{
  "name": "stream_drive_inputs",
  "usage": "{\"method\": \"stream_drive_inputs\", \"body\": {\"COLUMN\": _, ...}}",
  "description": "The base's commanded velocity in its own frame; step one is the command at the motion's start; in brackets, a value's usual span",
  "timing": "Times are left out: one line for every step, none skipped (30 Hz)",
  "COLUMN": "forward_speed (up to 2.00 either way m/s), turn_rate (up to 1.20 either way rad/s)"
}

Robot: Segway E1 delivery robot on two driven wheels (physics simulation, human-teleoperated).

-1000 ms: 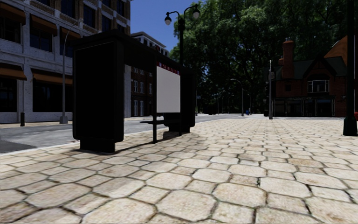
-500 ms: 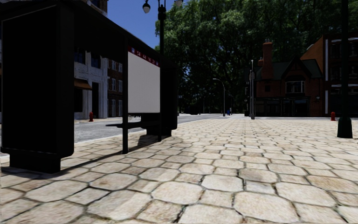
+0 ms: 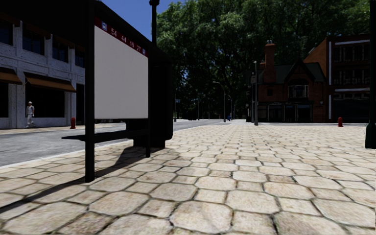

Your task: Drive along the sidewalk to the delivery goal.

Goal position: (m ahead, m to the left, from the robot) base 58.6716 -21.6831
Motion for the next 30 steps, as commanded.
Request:
{"method": "stream_drive_inputs", "body": {"forward_speed": 2.0, "turn_rate": 0.0}}
{"method": "stream_drive_inputs", "body": {"forward_speed": 2.0, "turn_rate": 0.0}}
{"method": "stream_drive_inputs", "body": {"forward_speed": 2.0, "turn_rate": 0.0}}
{"method": "stream_drive_inputs", "body": {"forward_speed": 2.0, "turn_rate": 0.0}}
{"method": "stream_drive_inputs", "body": {"forward_speed": 2.0, "turn_rate": 0.0}}
{"method": "stream_drive_inputs", "body": {"forward_speed": 2.0, "turn_rate": 0.0}}
{"method": "stream_drive_inputs", "body": {"forward_speed": 2.0, "turn_rate": 0.0}}
{"method": "stream_drive_inputs", "body": {"forward_speed": 2.0, "turn_rate": -0.2}}
{"method": "stream_drive_inputs", "body": {"forward_speed": 2.0, "turn_rate": -0.3}}
{"method": "stream_drive_inputs", "body": {"forward_speed": 2.0, "turn_rate": -0.34}}
{"method": "stream_drive_inputs", "body": {"forward_speed": 2.0, "turn_rate": -0.34}}
{"method": "stream_drive_inputs", "body": {"forward_speed": 2.0, "turn_rate": -0.36}}
{"method": "stream_drive_inputs", "body": {"forward_speed": 2.0, "turn_rate": -0.37}}
{"method": "stream_drive_inputs", "body": {"forward_speed": 2.0, "turn_rate": -0.37}}
{"method": "stream_drive_inputs", "body": {"forward_speed": 2.0, "turn_rate": -0.38}}
{"method": "stream_drive_inputs", "body": {"forward_speed": 2.0, "turn_rate": -0.39}}
{"method": "stream_drive_inputs", "body": {"forward_speed": 2.0, "turn_rate": -0.4}}
{"method": "stream_drive_inputs", "body": {"forward_speed": 2.0, "turn_rate": -0.4}}
{"method": "stream_drive_inputs", "body": {"forward_speed": 2.0, "turn_rate": -0.42}}
{"method": "stream_drive_inputs", "body": {"forward_speed": 2.0, "turn_rate": -0.5}}
{"method": "stream_drive_inputs", "body": {"forward_speed": 2.0, "turn_rate": -0.5}}
{"method": "stream_drive_inputs", "body": {"forward_speed": 2.0, "turn_rate": -0.5}}
{"method": "stream_drive_inputs", "body": {"forward_speed": 2.0, "turn_rate": -0.5}}
{"method": "stream_drive_inputs", "body": {"forward_speed": 2.0, "turn_rate": -0.5}}
{"method": "stream_drive_inputs", "body": {"forward_speed": 2.0, "turn_rate": -0.5}}
{"method": "stream_drive_inputs", "body": {"forward_speed": 2.0, "turn_rate": -0.5}}
{"method": "stream_drive_inputs", "body": {"forward_speed": 2.0, "turn_rate": -0.5}}
{"method": "stream_drive_inputs", "body": {"forward_speed": 2.0, "turn_rate": -0.5}}
{"method": "stream_drive_inputs", "body": {"forward_speed": 2.0, "turn_rate": -0.5}}
{"method": "stream_drive_inputs", "body": {"forward_speed": 2.0, "turn_rate": -0.5}}
